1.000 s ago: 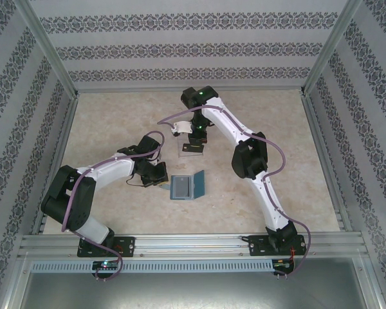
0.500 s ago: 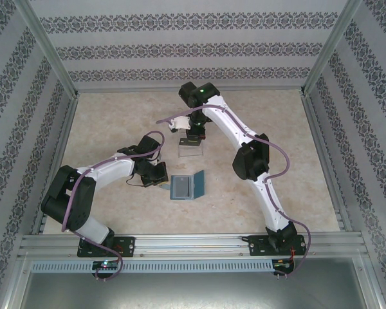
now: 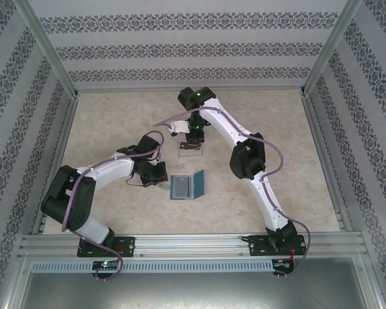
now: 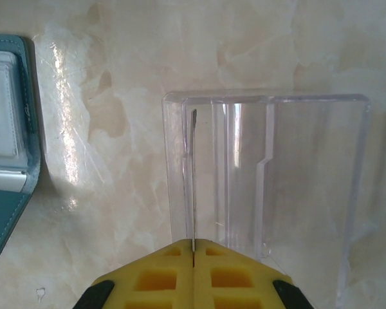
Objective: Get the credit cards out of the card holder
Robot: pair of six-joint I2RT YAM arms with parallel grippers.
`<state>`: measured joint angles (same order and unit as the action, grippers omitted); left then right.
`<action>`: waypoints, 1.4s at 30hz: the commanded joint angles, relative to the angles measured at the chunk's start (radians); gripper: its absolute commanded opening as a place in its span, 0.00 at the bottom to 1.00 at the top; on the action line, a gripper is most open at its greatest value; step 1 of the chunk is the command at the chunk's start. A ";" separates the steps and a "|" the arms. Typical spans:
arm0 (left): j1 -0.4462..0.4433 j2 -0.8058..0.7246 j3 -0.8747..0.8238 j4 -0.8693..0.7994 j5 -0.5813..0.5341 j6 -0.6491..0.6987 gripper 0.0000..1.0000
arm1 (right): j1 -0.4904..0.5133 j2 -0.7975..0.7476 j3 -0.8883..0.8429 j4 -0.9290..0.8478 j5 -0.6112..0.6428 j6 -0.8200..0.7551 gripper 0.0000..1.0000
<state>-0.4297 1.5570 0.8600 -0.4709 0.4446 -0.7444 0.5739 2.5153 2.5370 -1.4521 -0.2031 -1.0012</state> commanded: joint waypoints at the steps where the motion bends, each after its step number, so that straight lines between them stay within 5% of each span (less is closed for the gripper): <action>1: 0.011 0.003 0.009 -0.008 0.011 0.013 0.05 | 0.005 0.008 0.017 -0.058 -0.046 -0.011 0.01; 29: 0.011 0.008 0.003 0.003 0.018 0.014 0.04 | 0.040 0.060 -0.027 -0.155 -0.120 0.047 0.04; 42: 0.012 0.017 0.026 -0.007 0.017 0.015 0.04 | 0.038 0.074 -0.017 -0.172 -0.116 0.046 0.19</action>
<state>-0.4297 1.5608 0.8597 -0.4706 0.4526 -0.7444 0.6052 2.5660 2.5111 -1.5883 -0.2970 -0.9562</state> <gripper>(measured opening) 0.067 0.189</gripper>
